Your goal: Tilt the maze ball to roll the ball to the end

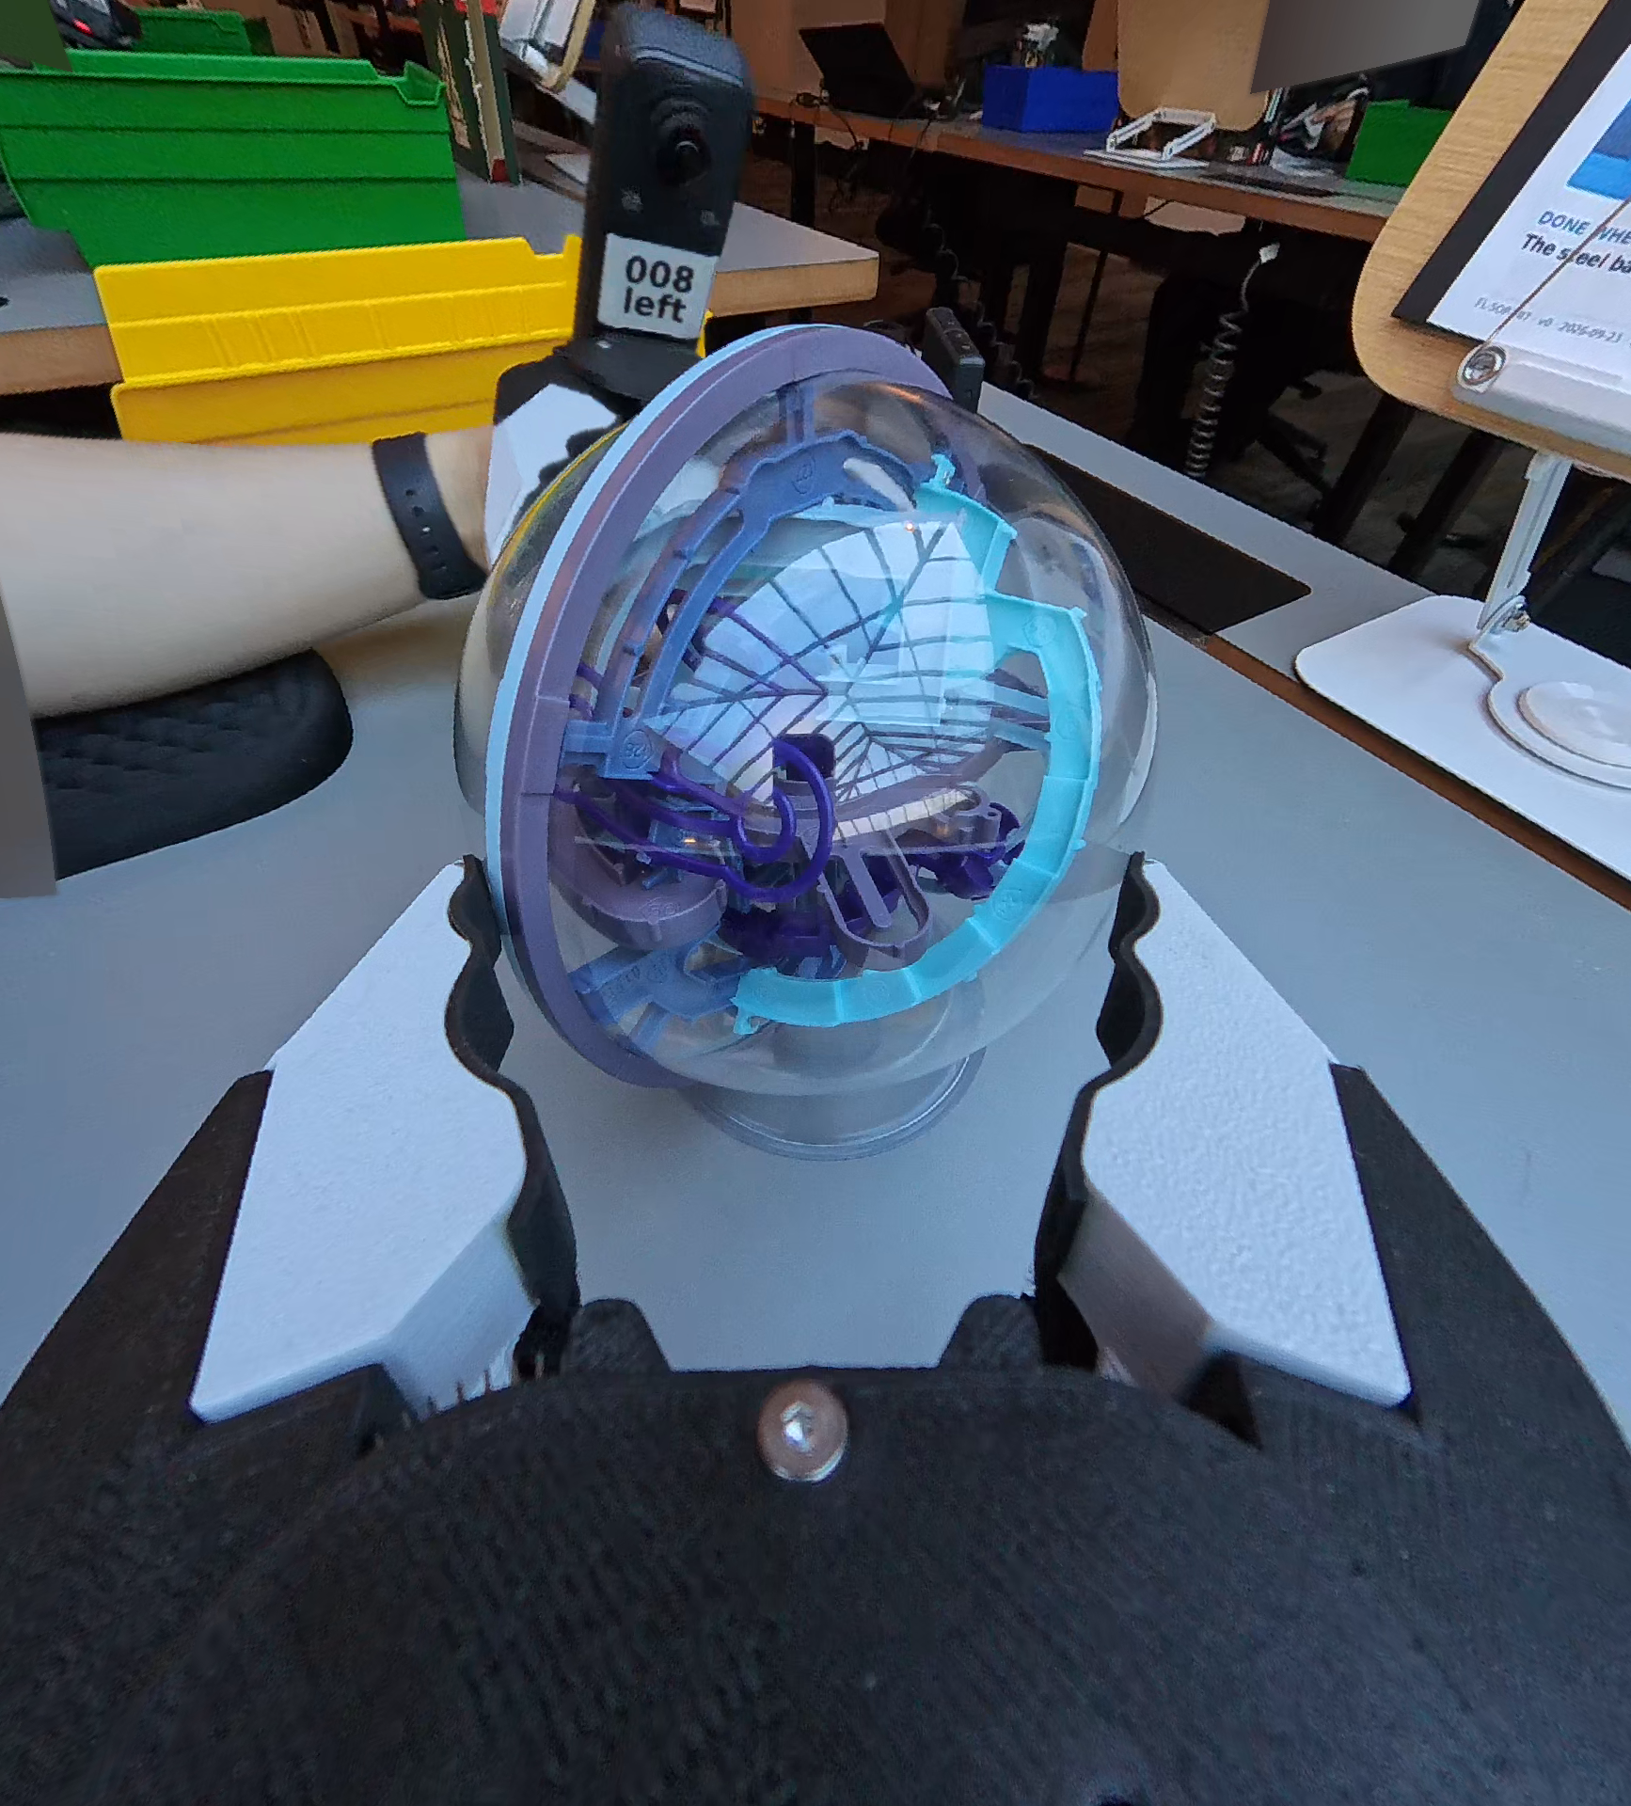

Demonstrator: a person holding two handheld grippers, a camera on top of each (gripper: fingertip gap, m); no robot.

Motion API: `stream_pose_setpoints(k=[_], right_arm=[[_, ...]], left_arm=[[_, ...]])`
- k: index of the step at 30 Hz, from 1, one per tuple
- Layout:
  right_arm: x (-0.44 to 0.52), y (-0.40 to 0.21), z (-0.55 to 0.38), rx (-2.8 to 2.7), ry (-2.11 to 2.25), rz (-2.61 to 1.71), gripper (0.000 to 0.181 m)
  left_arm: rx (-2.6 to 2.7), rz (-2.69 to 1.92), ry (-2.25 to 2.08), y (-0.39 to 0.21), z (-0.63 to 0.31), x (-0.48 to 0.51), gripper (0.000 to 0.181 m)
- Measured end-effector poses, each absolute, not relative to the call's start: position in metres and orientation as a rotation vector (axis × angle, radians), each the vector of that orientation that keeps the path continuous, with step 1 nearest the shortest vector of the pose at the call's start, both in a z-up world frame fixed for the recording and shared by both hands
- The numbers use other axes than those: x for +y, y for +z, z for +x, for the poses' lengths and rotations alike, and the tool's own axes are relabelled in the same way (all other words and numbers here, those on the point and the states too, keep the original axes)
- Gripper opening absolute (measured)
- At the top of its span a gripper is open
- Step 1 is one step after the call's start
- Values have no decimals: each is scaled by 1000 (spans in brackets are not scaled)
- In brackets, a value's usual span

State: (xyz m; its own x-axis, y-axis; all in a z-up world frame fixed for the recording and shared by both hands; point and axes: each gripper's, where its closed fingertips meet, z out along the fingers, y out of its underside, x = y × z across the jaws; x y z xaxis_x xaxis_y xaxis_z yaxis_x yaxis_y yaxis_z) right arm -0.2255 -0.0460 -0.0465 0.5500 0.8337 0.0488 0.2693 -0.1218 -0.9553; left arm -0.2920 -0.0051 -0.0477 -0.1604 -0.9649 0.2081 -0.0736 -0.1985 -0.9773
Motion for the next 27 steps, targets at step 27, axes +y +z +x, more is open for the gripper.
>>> stream_pose_setpoints(k=[27], right_arm=[[-46,-55,-226,-934,699,-1685,124]], left_arm=[[1410,-1162,-1701,-47,-267,-21,147]])
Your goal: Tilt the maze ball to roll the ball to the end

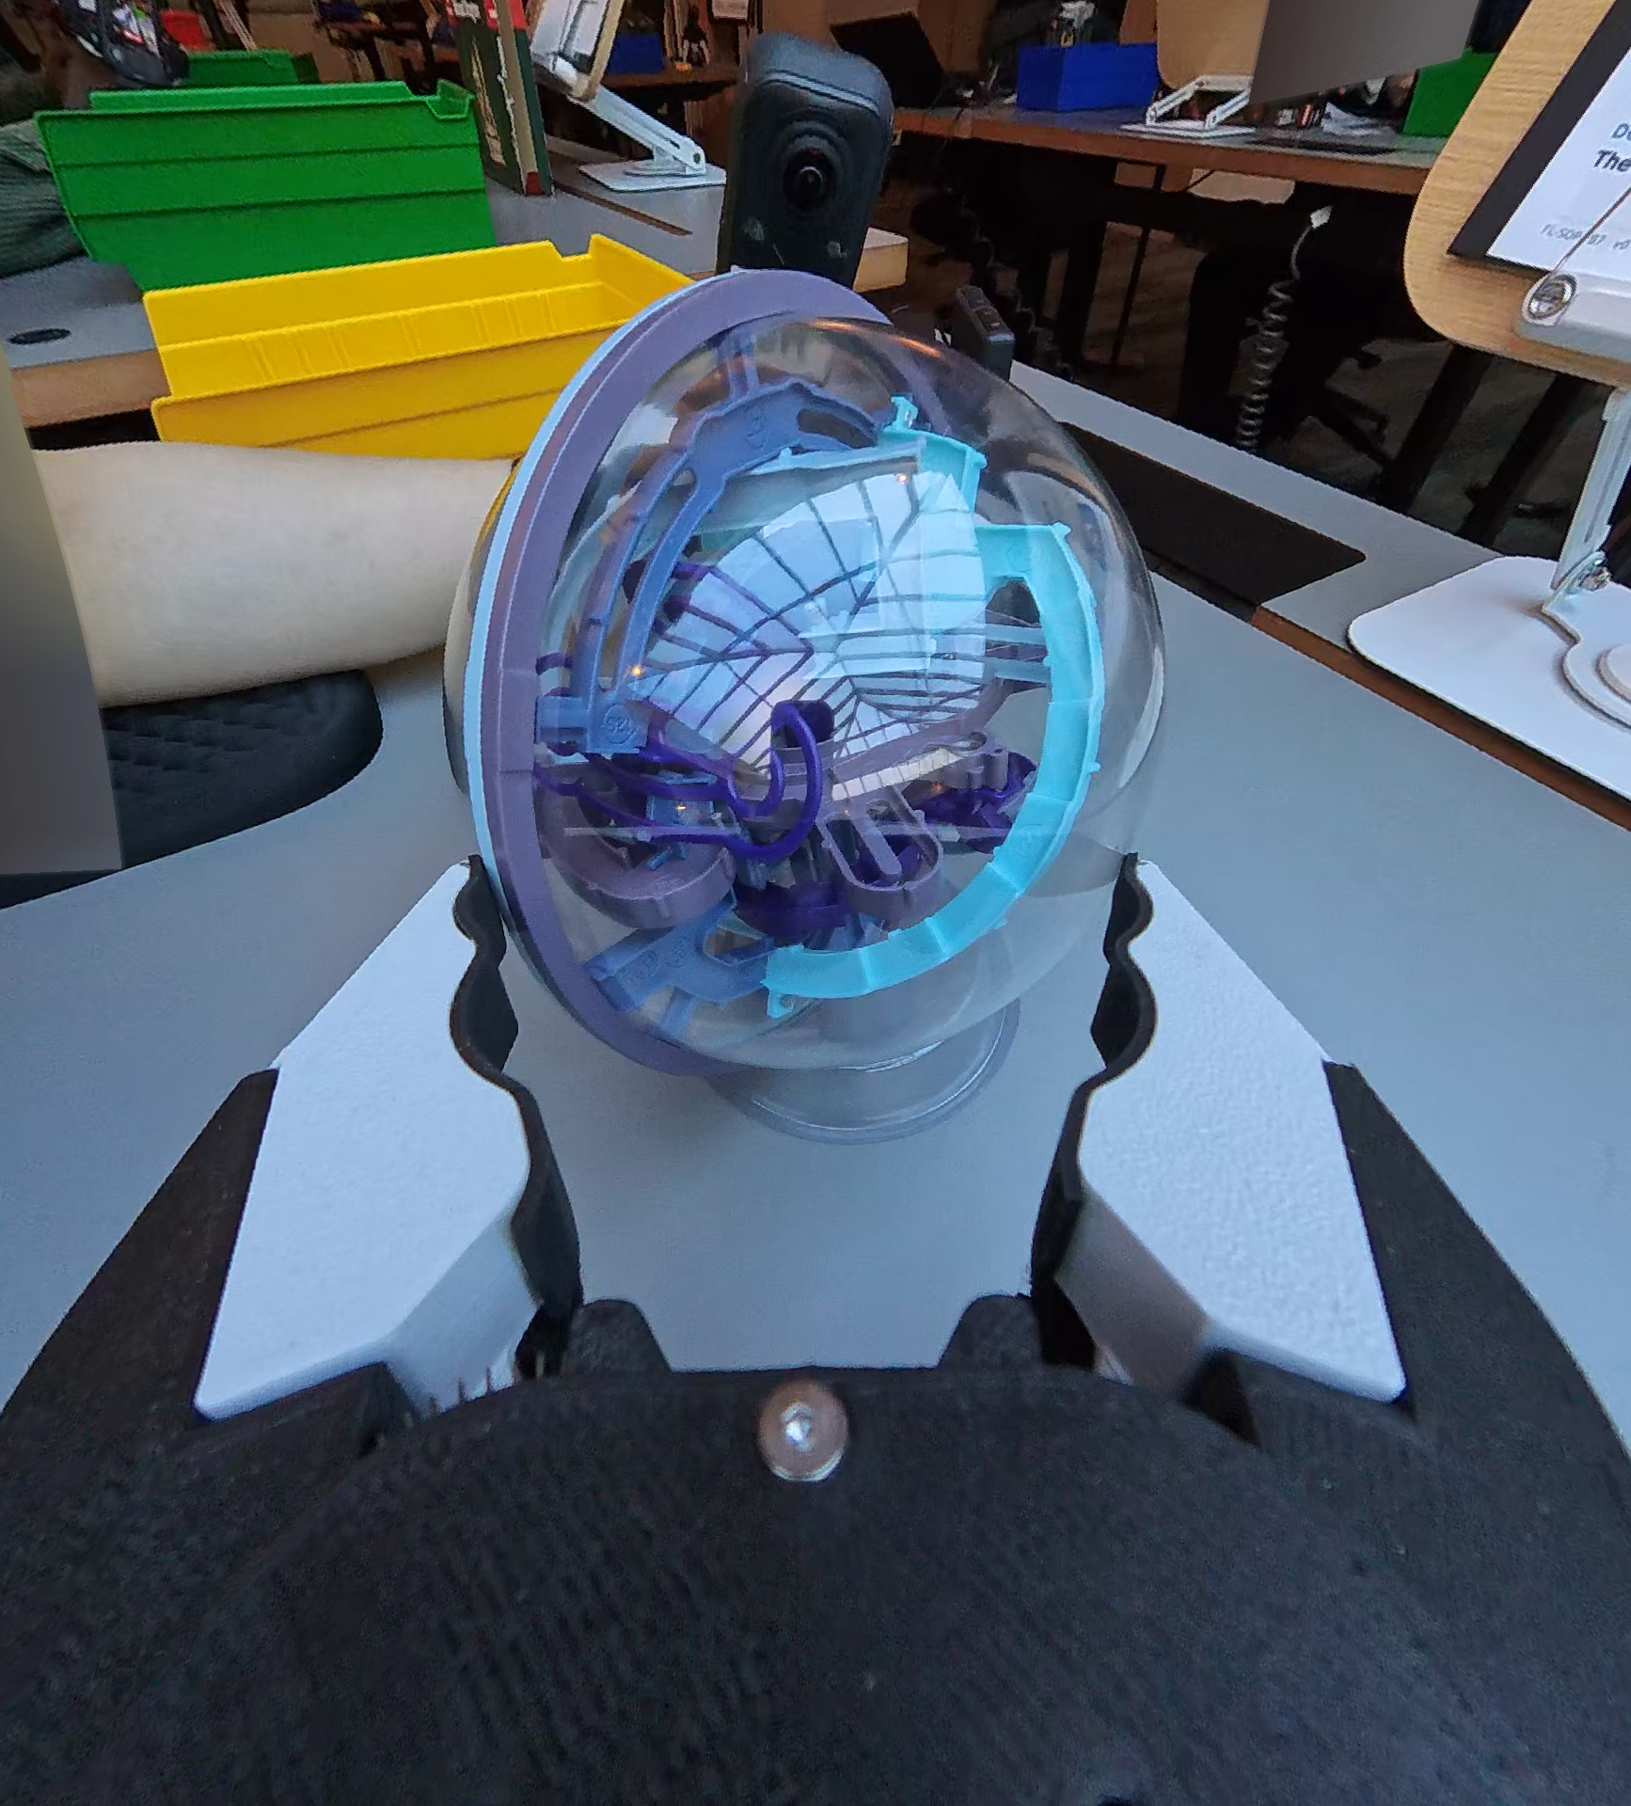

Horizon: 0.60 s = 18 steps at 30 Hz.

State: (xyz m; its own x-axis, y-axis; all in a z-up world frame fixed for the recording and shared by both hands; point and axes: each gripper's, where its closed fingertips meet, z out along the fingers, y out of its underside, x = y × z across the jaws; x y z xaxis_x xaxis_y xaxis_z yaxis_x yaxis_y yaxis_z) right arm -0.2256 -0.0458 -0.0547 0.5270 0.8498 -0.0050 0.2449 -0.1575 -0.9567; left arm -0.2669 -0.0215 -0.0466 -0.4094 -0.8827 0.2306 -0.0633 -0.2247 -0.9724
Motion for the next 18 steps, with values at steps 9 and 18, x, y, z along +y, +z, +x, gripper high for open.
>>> stream_pose_setpoints(k=[9,18], right_arm=[[-46,-52,-227,-899,721,-1656,125],[-43,-66,-237,-939,512,-1659,143]], left_arm=[[1389,-1176,-1740,-49,-267,-22,147],[1369,-1185,-1742,-49,-268,-22,145]])
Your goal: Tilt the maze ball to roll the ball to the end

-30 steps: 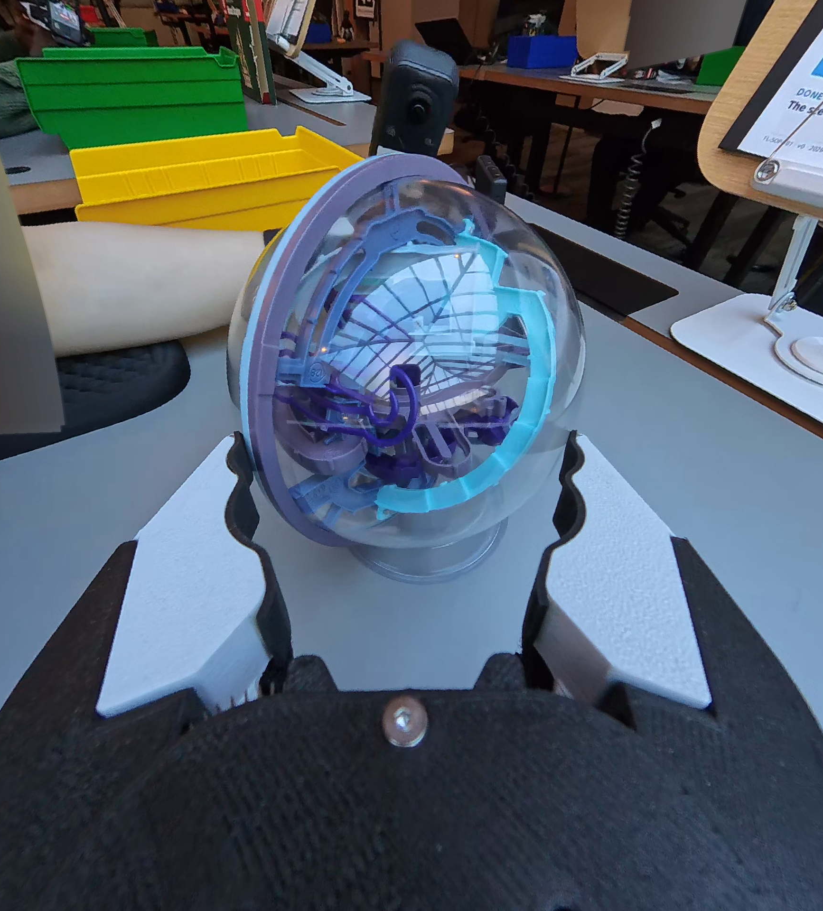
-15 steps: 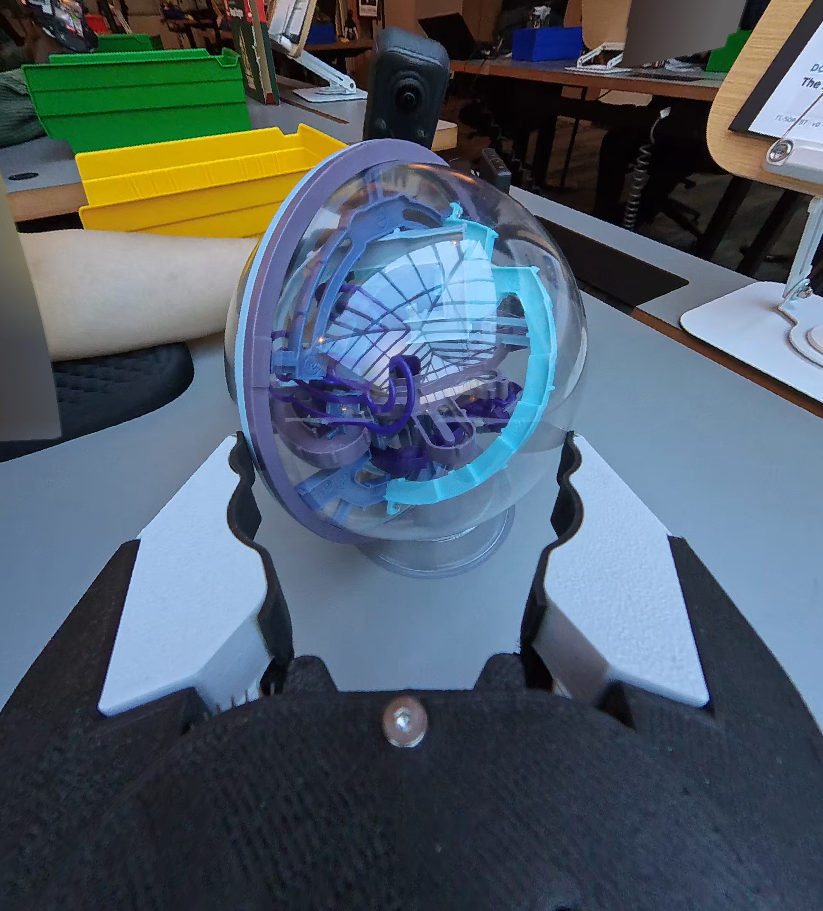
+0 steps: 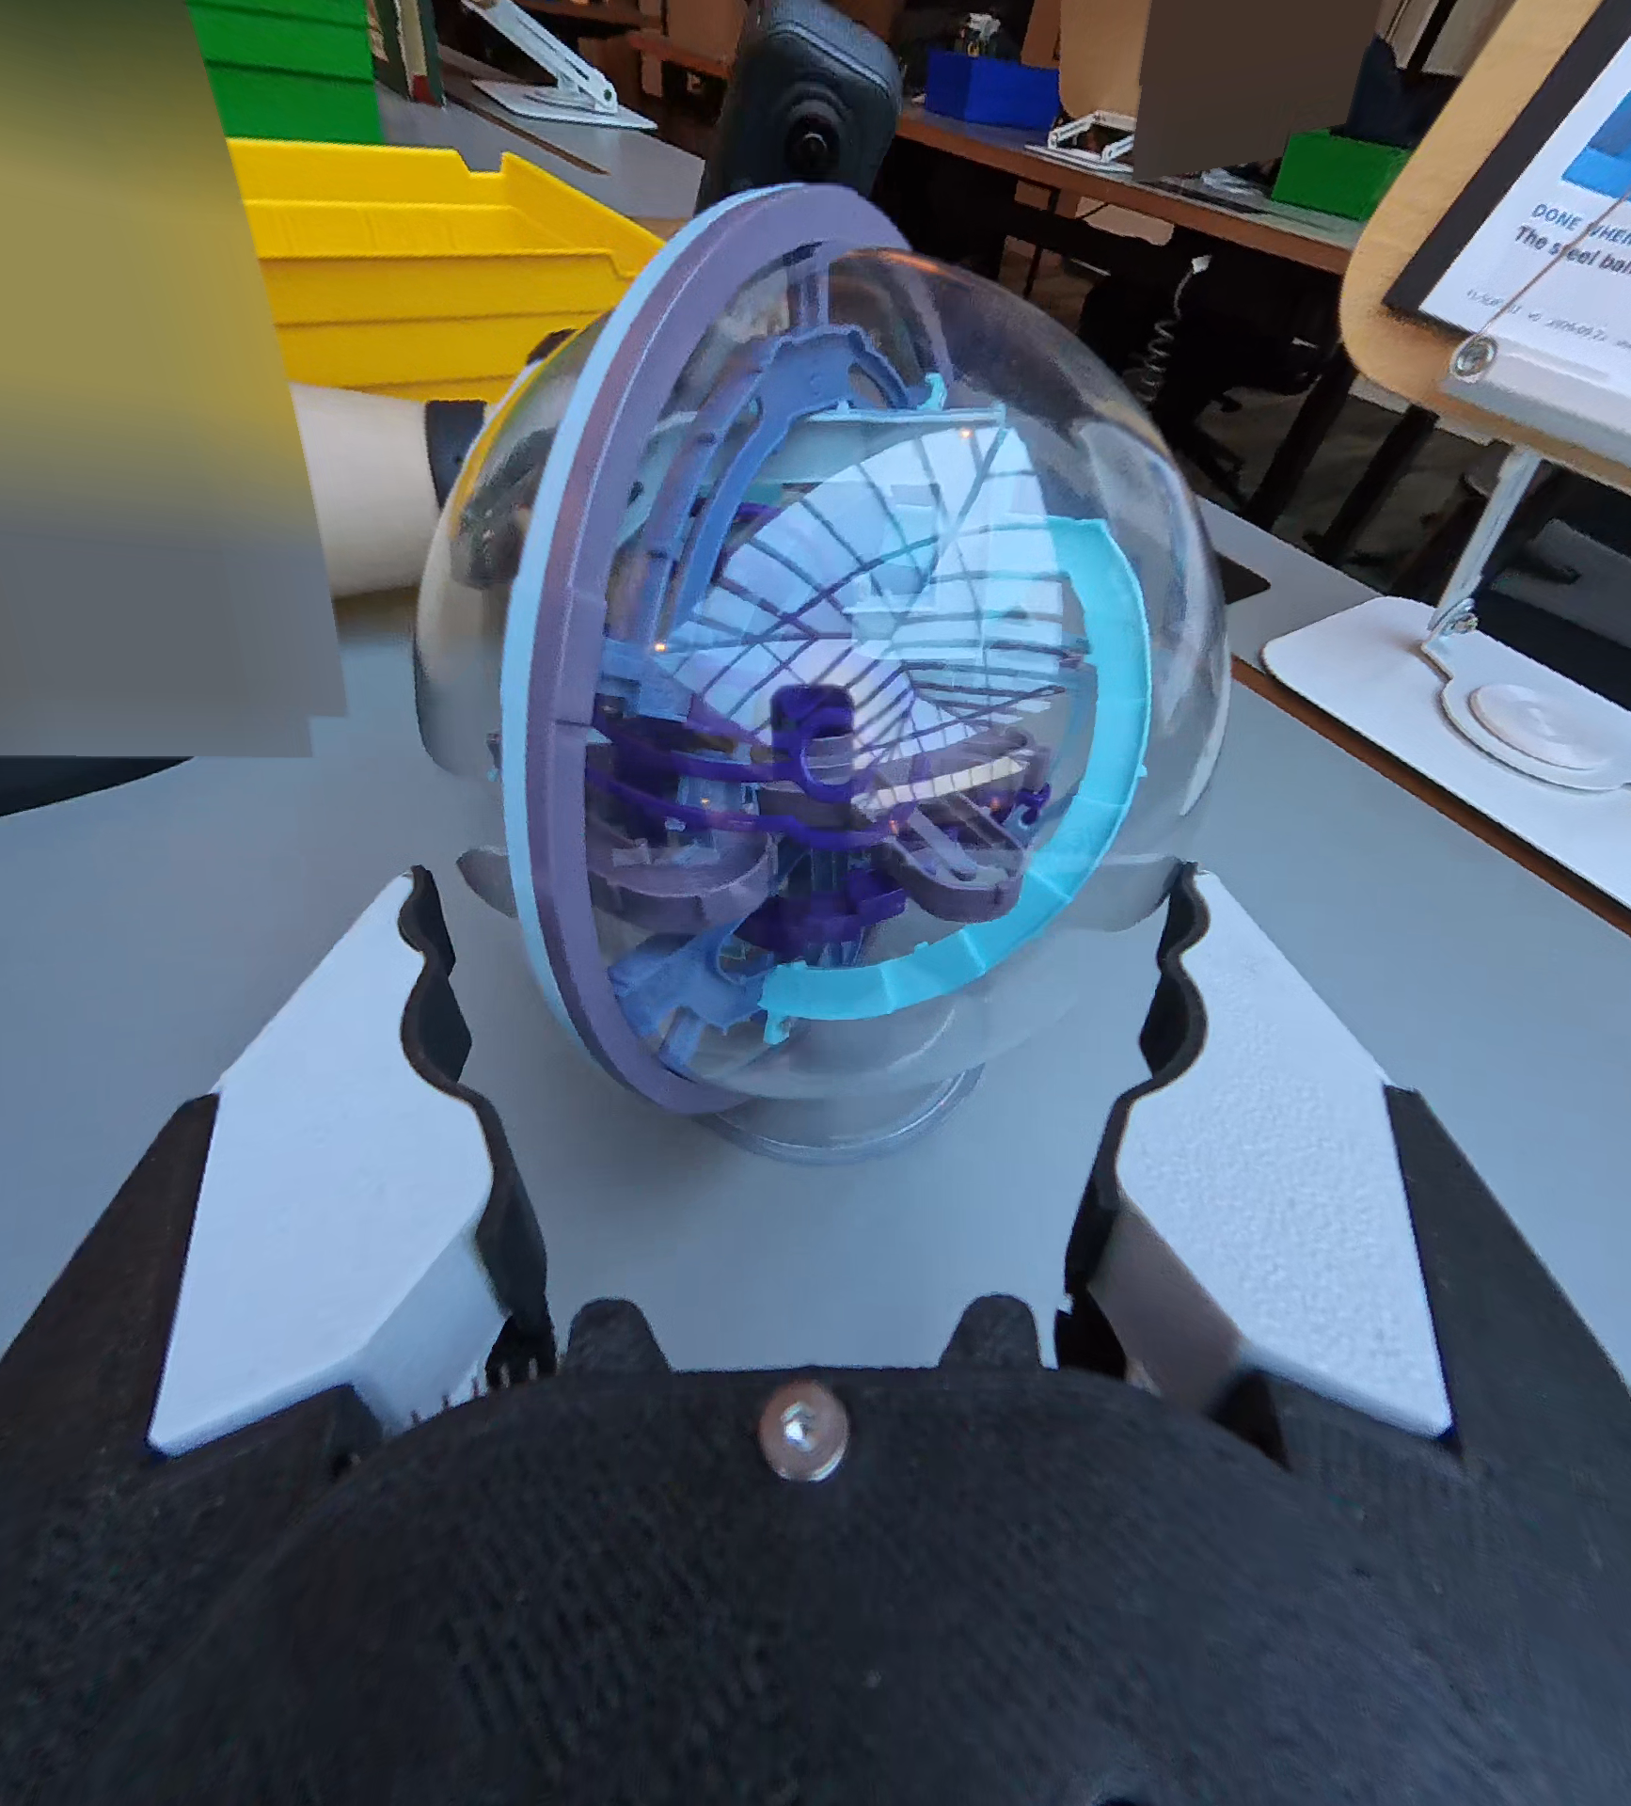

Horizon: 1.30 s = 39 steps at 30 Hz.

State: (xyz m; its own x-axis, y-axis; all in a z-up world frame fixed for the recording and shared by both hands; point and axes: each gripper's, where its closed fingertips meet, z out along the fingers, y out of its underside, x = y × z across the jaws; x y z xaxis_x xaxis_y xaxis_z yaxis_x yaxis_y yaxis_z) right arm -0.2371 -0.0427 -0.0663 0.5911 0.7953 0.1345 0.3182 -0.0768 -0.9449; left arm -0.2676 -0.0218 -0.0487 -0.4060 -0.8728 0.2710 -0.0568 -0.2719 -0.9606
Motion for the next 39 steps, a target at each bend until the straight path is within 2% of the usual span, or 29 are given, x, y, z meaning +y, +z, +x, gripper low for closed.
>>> stream_pose_setpoints(k=[7,16,26,39], right_arm=[[-35,-68,-243,-899,413,-1658,148],[-37,-66,-244,-905,451,-1648,146],[-36,-65,-241,-878,576,-1655,145],[-35,-65,-239,-866,625,-1633,145]], left_arm=[[1368,-1192,-1722,-50,-268,-22,145],[1404,-1237,-1717,-53,-270,-23,145],[1645,-1285,-1415,-81,-271,-28,146],[1617,-1327,-1378,-85,-266,-27,150]])
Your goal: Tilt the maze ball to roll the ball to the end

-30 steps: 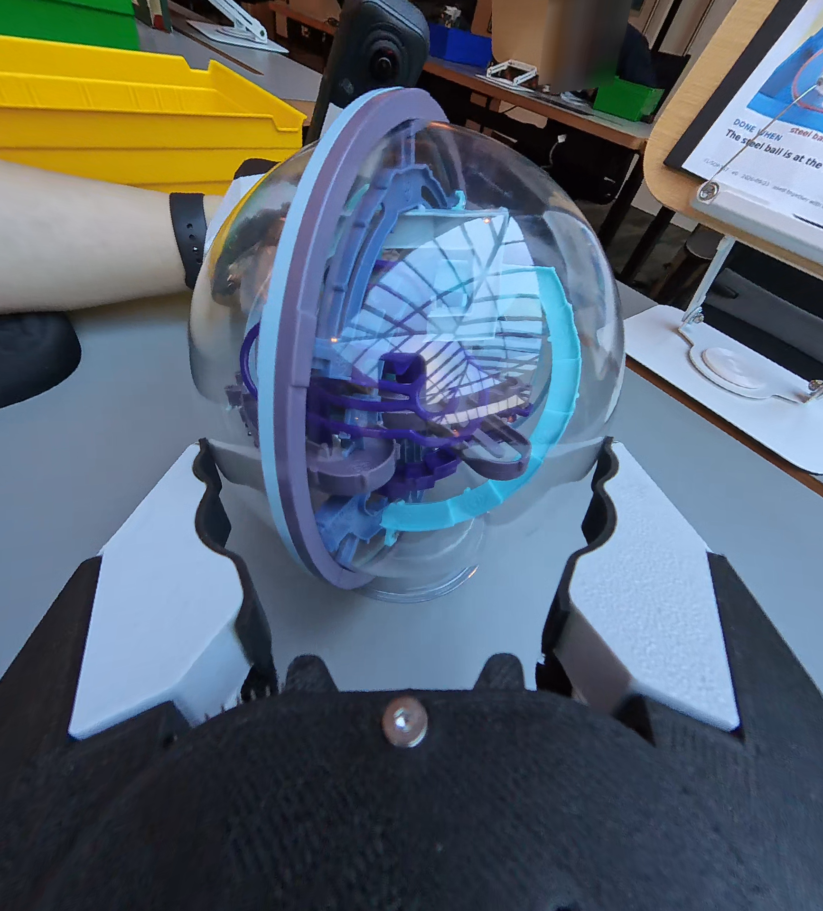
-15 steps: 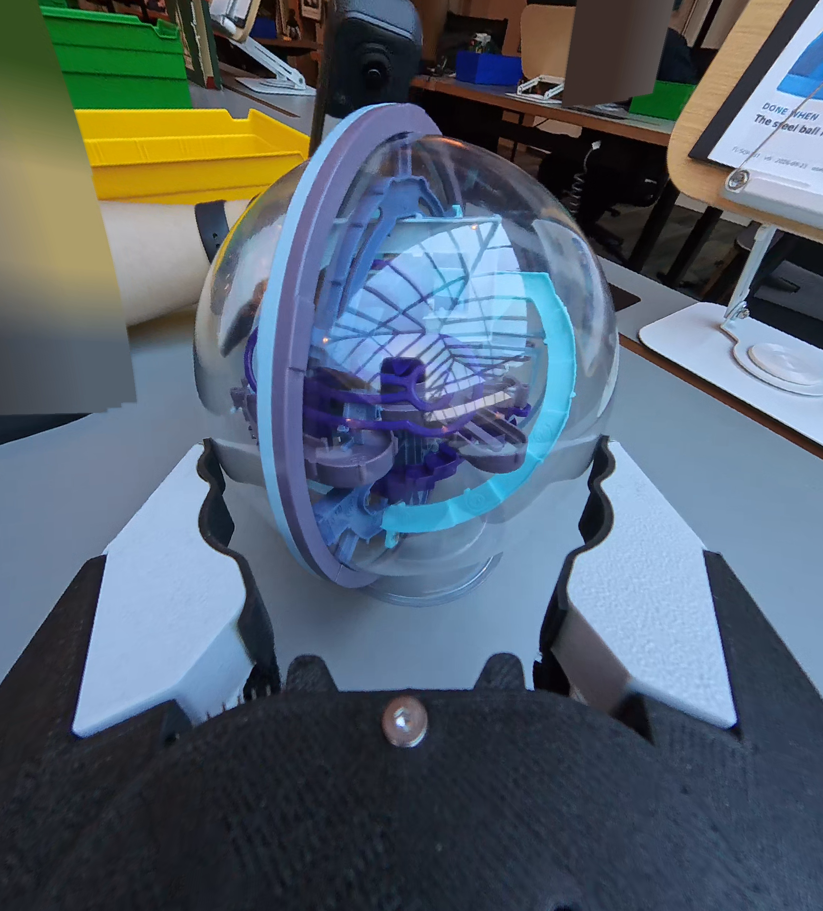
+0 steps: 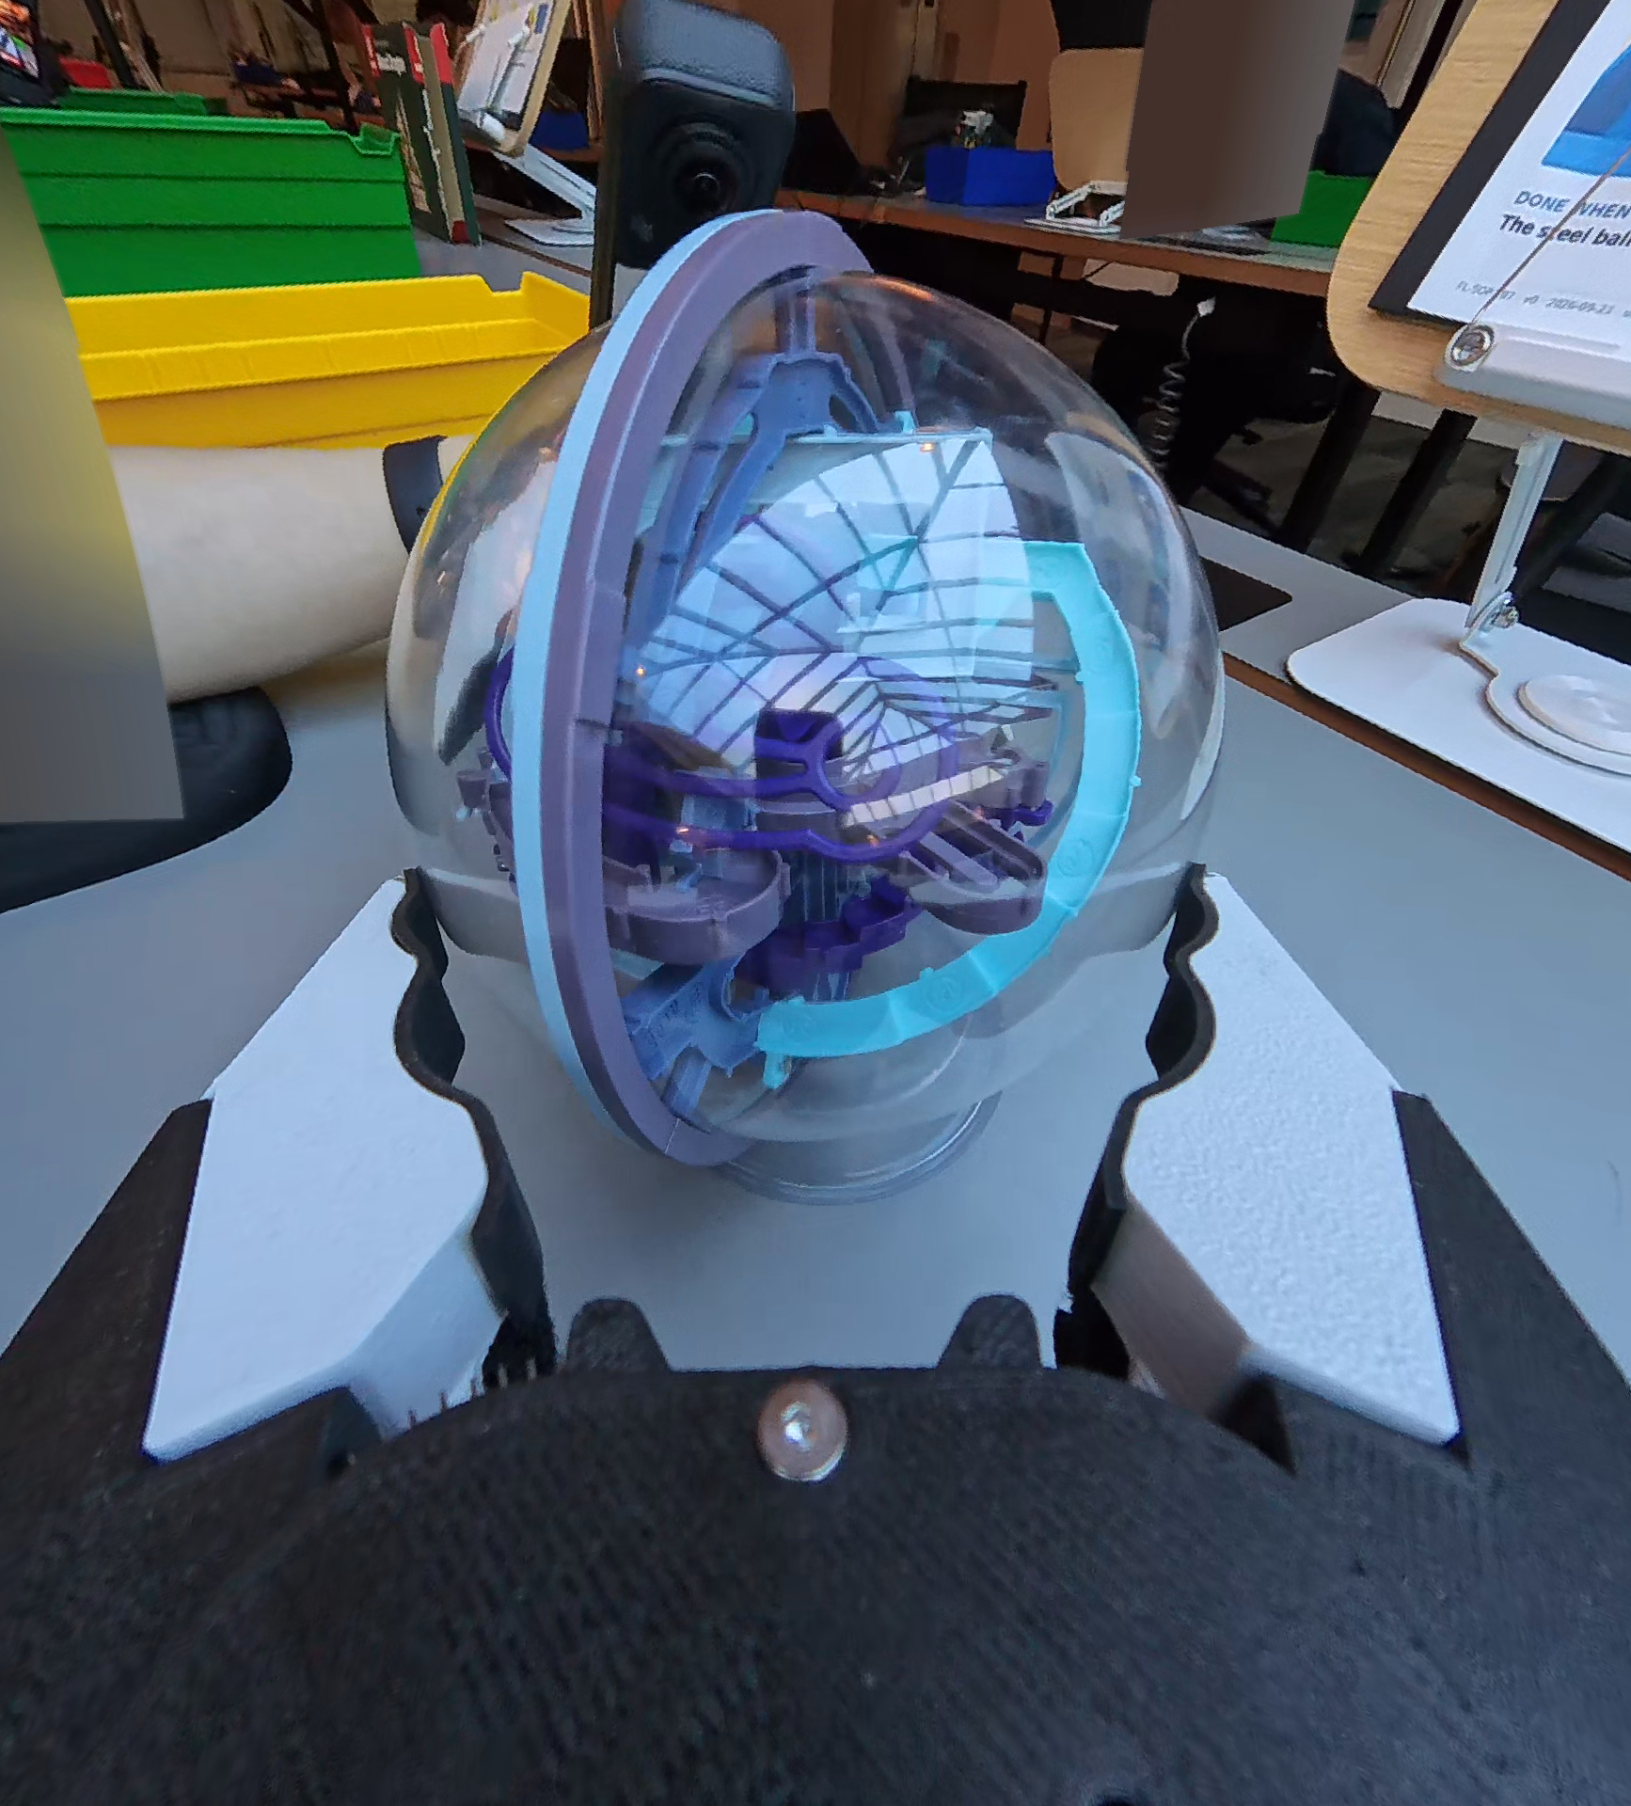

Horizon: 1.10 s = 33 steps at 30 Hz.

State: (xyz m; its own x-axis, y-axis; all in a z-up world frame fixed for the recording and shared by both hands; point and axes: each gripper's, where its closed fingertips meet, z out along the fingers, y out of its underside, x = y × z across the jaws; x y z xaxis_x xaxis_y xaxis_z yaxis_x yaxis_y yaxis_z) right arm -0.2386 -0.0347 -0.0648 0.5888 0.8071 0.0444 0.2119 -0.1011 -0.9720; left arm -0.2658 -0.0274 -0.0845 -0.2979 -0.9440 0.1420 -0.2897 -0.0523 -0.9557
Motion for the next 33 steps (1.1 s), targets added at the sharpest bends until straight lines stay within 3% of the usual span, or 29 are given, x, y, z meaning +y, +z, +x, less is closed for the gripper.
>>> stream_pose_setpoints(k=[12,33], right_arm=[[-36,-63,-239,-900,583,-1610,144],[-48,47,-221,-1036,690,-1432,144]], left_arm=[[1611,-1250,-1315,-84,-265,-27,150],[1349,-1164,-1254,32,-245,-44,150]])
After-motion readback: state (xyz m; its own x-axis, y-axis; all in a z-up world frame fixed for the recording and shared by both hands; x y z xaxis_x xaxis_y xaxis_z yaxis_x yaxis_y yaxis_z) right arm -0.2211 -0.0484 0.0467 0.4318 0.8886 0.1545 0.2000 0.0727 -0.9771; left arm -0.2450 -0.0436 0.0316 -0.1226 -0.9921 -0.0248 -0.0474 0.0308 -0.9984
